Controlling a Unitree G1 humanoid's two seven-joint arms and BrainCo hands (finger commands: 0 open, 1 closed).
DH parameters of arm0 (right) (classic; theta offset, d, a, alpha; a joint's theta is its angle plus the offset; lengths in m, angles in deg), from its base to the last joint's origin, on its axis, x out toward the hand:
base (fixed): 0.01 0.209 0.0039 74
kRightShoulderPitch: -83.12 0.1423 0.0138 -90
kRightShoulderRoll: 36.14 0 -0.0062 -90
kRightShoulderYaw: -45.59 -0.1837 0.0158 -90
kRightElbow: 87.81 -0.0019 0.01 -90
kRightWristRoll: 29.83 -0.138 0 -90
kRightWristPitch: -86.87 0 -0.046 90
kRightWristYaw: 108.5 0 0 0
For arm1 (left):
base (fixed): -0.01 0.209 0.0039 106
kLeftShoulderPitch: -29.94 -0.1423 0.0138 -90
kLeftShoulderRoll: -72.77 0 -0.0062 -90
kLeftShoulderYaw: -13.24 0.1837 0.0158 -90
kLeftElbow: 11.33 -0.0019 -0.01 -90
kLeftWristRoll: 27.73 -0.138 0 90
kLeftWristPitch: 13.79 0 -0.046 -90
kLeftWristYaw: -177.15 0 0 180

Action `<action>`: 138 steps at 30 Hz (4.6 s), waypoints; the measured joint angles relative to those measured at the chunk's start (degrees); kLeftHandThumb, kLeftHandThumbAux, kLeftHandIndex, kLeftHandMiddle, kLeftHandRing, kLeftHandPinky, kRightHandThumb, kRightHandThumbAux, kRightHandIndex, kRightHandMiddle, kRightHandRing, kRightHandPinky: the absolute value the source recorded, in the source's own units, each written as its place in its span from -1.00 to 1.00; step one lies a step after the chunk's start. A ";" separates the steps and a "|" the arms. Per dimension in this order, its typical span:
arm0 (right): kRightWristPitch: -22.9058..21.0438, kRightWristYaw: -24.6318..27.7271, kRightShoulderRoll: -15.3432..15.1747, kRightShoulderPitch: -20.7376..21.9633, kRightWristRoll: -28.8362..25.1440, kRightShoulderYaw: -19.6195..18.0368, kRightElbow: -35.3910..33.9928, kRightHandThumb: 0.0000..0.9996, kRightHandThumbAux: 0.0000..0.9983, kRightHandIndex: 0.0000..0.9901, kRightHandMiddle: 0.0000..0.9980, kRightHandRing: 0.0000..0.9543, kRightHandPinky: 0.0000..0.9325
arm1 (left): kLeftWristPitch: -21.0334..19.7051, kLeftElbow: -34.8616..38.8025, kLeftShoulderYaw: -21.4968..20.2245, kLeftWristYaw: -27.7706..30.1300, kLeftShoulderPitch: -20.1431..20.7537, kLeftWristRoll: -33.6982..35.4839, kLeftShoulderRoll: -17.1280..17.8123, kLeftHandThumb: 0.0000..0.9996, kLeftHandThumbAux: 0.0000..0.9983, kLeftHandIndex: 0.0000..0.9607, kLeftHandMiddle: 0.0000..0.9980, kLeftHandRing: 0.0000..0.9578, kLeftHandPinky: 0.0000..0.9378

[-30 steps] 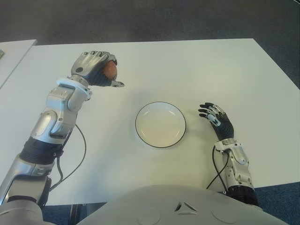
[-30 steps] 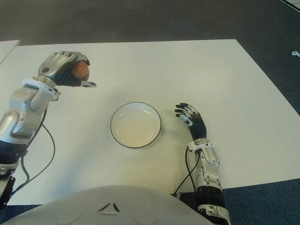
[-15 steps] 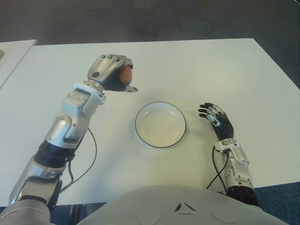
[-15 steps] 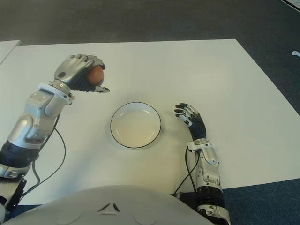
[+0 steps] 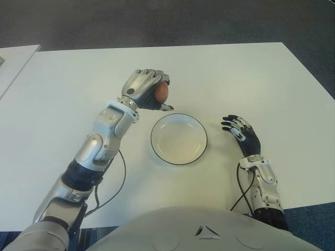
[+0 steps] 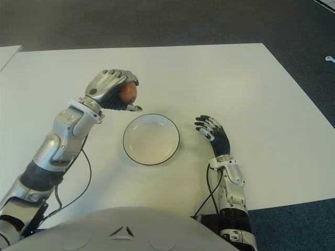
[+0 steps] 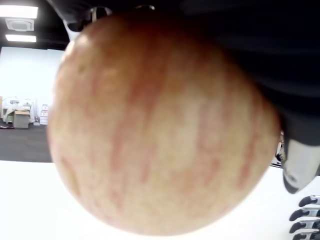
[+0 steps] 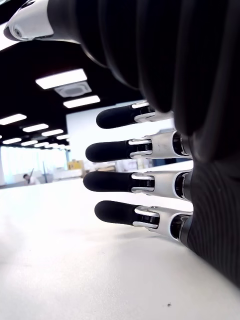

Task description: Put the apples into the plate.

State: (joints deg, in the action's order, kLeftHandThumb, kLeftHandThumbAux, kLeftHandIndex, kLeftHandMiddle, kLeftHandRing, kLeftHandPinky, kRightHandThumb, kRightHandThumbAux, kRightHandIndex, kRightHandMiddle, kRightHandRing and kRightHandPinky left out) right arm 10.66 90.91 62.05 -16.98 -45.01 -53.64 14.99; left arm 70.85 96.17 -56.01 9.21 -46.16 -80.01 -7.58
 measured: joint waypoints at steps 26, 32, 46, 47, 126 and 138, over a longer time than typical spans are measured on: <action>0.00 -1.91 0.83 0.21 0.00 0.46 -0.09 -0.37 0.30 -0.41 -0.30 -0.30 -0.29 | 0.83 -4.69 6.38 -1.98 -2.53 -3.73 -7.25 0.51 0.39 -0.08 0.69 0.72 0.64; -0.03 -2.54 1.17 0.01 0.03 0.64 -0.64 -0.35 0.31 -0.40 -0.29 -0.29 -0.28 | 0.42 -7.01 7.76 -2.54 -3.03 -4.97 -8.59 0.51 0.39 -0.07 0.66 0.69 0.65; -1.47 -2.98 1.26 -0.50 -0.03 1.13 -1.98 -0.34 0.30 -0.40 -0.26 -0.28 -0.28 | 0.60 -13.62 9.45 -6.28 -5.08 -4.93 -10.52 0.51 0.39 -0.08 0.70 0.72 0.67; -1.54 -2.98 1.26 -0.51 -0.07 1.13 -2.01 -0.33 0.31 -0.40 -0.26 -0.27 -0.28 | 0.60 -13.79 9.49 -6.33 -5.17 -4.90 -10.53 0.51 0.39 -0.08 0.70 0.71 0.66; -2.79 -4.54 1.20 0.94 0.74 1.47 -1.57 -0.46 0.37 -0.41 -0.25 -0.26 -0.27 | -3.18 -15.37 16.05 -11.88 -8.96 -10.30 -11.62 -0.85 -0.69 -1.00 -1.00 -1.00 -1.00; -2.78 -4.50 1.10 0.98 0.79 1.49 -1.49 -0.48 0.36 -0.42 -0.26 -0.26 -0.27 | -2.08 -15.68 15.75 -13.90 -9.00 -10.09 -11.60 -0.87 -0.68 -1.00 -1.00 -1.00 -1.00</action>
State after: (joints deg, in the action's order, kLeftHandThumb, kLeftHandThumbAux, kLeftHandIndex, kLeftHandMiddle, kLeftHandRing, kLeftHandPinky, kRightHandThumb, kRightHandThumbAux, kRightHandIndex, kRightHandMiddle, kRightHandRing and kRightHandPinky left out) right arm 7.88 86.41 63.15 -16.00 -44.22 -52.15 13.50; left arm 68.77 80.50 -40.25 -4.69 -55.16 -90.11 -19.18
